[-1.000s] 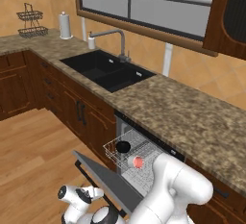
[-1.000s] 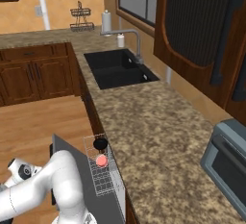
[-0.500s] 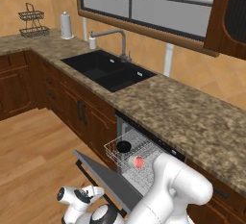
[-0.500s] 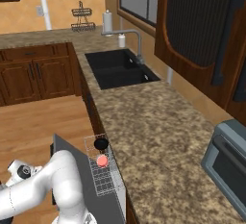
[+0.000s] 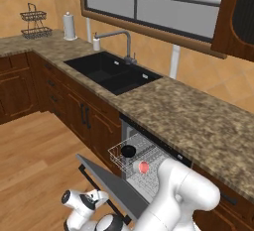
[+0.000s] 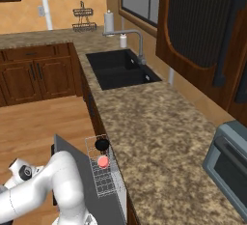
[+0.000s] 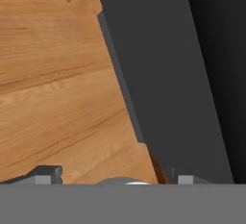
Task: Pick up the cup and bowl from the counter, place them in the dishwasher, and close the dishwasher door.
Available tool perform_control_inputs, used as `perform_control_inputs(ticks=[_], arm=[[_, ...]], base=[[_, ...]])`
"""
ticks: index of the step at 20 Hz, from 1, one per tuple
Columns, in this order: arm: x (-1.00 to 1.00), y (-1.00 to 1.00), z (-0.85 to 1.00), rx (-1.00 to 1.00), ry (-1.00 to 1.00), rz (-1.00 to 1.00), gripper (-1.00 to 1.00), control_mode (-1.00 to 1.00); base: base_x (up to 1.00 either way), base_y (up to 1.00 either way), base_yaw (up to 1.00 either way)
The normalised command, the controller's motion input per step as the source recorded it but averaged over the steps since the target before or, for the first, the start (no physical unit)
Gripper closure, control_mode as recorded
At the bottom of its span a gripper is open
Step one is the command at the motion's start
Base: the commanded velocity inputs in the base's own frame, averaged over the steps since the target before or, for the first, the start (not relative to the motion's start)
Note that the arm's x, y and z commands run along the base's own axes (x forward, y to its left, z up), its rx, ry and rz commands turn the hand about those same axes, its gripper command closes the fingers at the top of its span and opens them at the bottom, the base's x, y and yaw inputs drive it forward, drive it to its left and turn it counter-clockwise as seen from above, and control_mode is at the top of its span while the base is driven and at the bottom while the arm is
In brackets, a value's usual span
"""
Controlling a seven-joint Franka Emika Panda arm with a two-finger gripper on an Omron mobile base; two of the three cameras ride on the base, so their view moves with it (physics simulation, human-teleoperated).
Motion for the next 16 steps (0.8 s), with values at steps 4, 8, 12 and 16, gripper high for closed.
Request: perform_control_inputs(ticks=[4,8,12,16], arm=[[0.63,-1.0,-0.34,-0.05,0.03,0.0,-1.0,-1.0],[0.67,-1.0,-0.23,-0.11,0.0,0.0,-1.0,-1.0],[0.83,-1.0,-0.16,-0.11,0.01,0.0,-1.0,-1.0],[0.67,-1.0,0.03,-0.11,0.01,0.0,-1.0,-1.0]], base=[[0.0,0.0,0.0],[0.0,0.0,0.0],[0.0,0.0,0.0],[0.0,0.0,0.0]])
